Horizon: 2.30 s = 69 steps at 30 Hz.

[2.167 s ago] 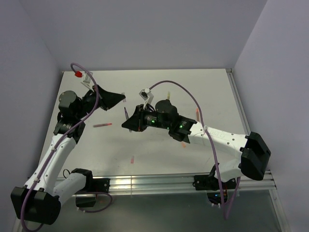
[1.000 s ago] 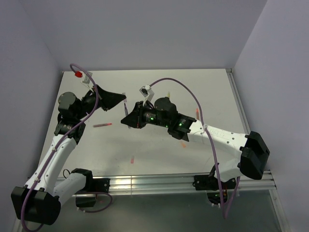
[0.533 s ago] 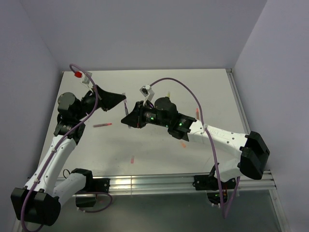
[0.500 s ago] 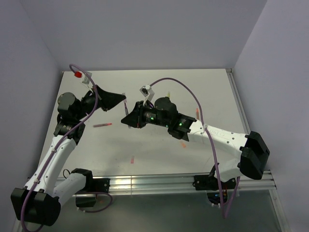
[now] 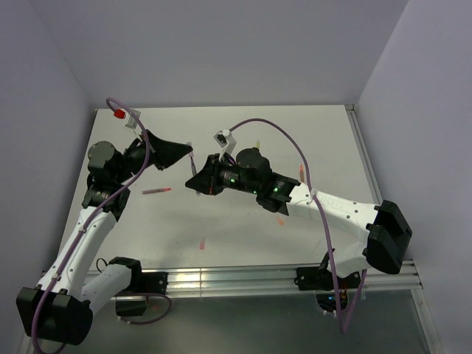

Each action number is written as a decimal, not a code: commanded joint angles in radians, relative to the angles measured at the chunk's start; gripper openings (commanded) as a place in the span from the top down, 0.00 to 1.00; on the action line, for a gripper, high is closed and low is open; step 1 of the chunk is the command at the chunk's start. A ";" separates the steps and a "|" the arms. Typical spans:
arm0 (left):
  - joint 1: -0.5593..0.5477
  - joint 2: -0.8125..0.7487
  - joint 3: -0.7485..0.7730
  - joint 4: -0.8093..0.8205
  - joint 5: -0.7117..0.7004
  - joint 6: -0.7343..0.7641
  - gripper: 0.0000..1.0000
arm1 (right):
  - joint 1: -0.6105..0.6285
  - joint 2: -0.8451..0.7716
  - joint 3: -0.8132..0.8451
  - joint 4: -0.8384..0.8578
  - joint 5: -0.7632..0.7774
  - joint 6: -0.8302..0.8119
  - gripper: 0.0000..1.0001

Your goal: Insert the pens into the pen caps

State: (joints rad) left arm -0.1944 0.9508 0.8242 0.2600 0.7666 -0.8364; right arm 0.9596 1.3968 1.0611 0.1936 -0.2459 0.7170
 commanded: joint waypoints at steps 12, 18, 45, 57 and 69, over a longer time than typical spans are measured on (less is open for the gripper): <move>0.000 -0.012 0.001 0.019 0.037 -0.012 1.00 | -0.013 -0.032 0.030 0.006 0.023 -0.011 1.00; 0.000 0.003 -0.007 0.039 0.046 -0.026 1.00 | -0.013 -0.035 0.036 0.000 0.026 -0.014 1.00; -0.020 0.023 -0.002 -0.010 0.040 -0.006 1.00 | -0.015 -0.058 0.030 0.001 0.049 -0.021 1.00; -0.086 -0.047 -0.106 0.099 0.031 -0.104 1.00 | -0.015 -0.015 0.055 0.069 0.169 -0.068 1.00; -0.231 -0.139 -0.214 0.047 -0.082 -0.047 1.00 | -0.114 0.018 0.123 0.067 0.172 -0.093 1.00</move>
State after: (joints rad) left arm -0.3557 0.8646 0.6407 0.3767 0.5030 -0.8970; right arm 0.9329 1.4143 1.0874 0.1188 -0.2131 0.6353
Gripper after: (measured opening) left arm 0.050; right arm 0.215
